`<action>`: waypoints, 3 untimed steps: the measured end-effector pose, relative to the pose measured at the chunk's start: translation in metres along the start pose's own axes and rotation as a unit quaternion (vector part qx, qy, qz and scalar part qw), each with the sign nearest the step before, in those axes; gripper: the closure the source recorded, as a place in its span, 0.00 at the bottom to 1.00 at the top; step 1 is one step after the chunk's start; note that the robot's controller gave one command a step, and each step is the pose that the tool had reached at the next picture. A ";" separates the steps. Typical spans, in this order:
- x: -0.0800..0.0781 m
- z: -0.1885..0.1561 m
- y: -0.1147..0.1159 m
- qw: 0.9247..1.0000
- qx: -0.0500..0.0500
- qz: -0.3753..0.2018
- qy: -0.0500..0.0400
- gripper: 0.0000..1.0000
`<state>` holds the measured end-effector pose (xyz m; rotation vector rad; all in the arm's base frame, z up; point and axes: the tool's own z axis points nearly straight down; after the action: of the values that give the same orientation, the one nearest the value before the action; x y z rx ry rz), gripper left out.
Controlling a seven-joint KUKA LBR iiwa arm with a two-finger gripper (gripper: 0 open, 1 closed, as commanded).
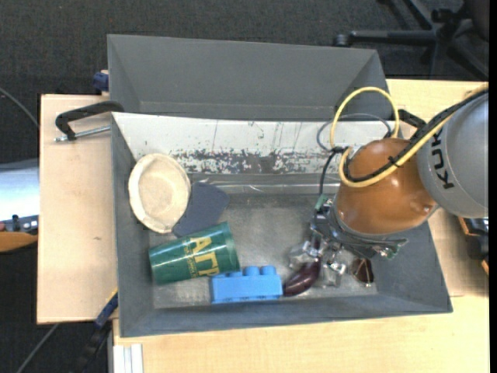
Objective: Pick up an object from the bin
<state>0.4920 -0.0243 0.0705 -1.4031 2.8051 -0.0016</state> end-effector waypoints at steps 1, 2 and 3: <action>0.000 -0.010 0.001 1.000 -0.002 0.000 0.001 1.00; 0.000 -0.025 0.001 1.000 0.000 0.001 -0.001 1.00; -0.001 -0.041 0.000 1.000 0.001 0.001 -0.002 1.00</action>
Offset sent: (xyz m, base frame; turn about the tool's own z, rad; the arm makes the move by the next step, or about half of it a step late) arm 0.0001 0.0000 0.0157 0.0000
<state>0.4921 -0.0234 0.1117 -1.3987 2.8031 -0.0010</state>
